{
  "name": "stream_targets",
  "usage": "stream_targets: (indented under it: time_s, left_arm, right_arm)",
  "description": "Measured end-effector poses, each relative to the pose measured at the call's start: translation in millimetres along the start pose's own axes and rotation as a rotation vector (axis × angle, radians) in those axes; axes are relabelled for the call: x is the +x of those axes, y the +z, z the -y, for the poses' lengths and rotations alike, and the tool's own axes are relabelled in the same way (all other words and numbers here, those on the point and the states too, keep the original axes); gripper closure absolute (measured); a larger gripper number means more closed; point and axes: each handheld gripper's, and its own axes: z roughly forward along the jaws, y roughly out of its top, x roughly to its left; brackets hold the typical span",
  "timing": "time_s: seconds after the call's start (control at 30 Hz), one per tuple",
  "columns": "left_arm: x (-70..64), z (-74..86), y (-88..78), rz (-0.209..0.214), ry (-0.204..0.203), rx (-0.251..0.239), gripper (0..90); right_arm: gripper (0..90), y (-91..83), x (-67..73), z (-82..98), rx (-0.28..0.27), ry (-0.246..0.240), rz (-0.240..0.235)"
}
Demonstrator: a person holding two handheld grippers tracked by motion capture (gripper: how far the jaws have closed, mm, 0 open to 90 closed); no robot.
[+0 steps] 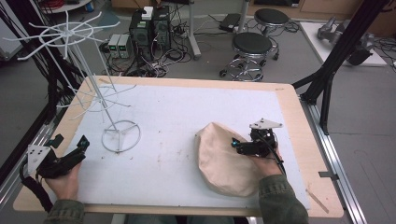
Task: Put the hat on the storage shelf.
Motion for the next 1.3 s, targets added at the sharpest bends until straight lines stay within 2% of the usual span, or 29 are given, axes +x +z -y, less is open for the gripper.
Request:
stream_targets:
  time_s: [0.1, 0.33, 0.63, 0.67, 0.7, 0.73, 0.8, 0.93, 0.97, 1.27, 1.3]
  left_arm:
    - [0.0, 0.0, 0.0, 0.000, 0.000, 0.000, 14.2]
    - [-0.1, -0.1, -0.2, 0.000, 0.000, 0.000, 14.2]
    - [0.6, 0.2, -0.1, -0.002, -0.004, 0.000, 14.2]
    - [0.5, 0.2, 0.0, -0.003, -0.003, 0.000, 14.2]
    - [0.4, 0.3, 0.1, -0.003, -0.004, 0.000, 14.2]
    - [0.3, 0.4, 0.2, -0.003, -0.006, 0.001, 14.2]
    - [0.2, 0.5, 0.3, -0.002, -0.007, 0.001, 14.2]
    - [0.8, 0.6, 0.4, -0.002, -0.014, 0.000, 14.2]
    - [1.0, 0.5, 0.4, -0.002, -0.015, 0.000, 14.2]
    - [1.6, 0.4, -0.2, -0.004, -0.023, -0.001, 14.2]
    - [1.9, 0.5, -0.3, -0.005, -0.024, -0.001, 14.2]
  right_arm:
    - [10.5, 3.7, 0.3, 1.4, 0.017, -0.008, -0.006]
    - [10.5, 13.7, -1.0, 5.5, 0.096, -0.016, -0.027]
    - [10.6, 20.8, -0.7, 9.0, 0.152, -0.014, -0.070]
    - [10.6, 22.5, -0.3, 10.5, 0.184, -0.013, -0.090]
    - [10.6, 22.5, -0.3, 10.5, 0.184, -0.013, -0.090]
    - [10.6, 25.8, 0.6, 12.6, 0.232, -0.014, -0.106]
    - [10.6, 26.9, 1.1, 13.3, 0.248, -0.015, -0.110]
    - [10.7, 30.8, 3.6, 14.9, 0.285, -0.019, -0.090]
    - [10.8, 33.3, 5.7, 15.8, 0.310, -0.017, -0.080]
    - [11.4, 33.6, 7.1, 15.5, 0.317, -0.018, -0.072]
    - [14.5, 32.9, 7.7, 15.5, 0.315, -0.023, -0.070]
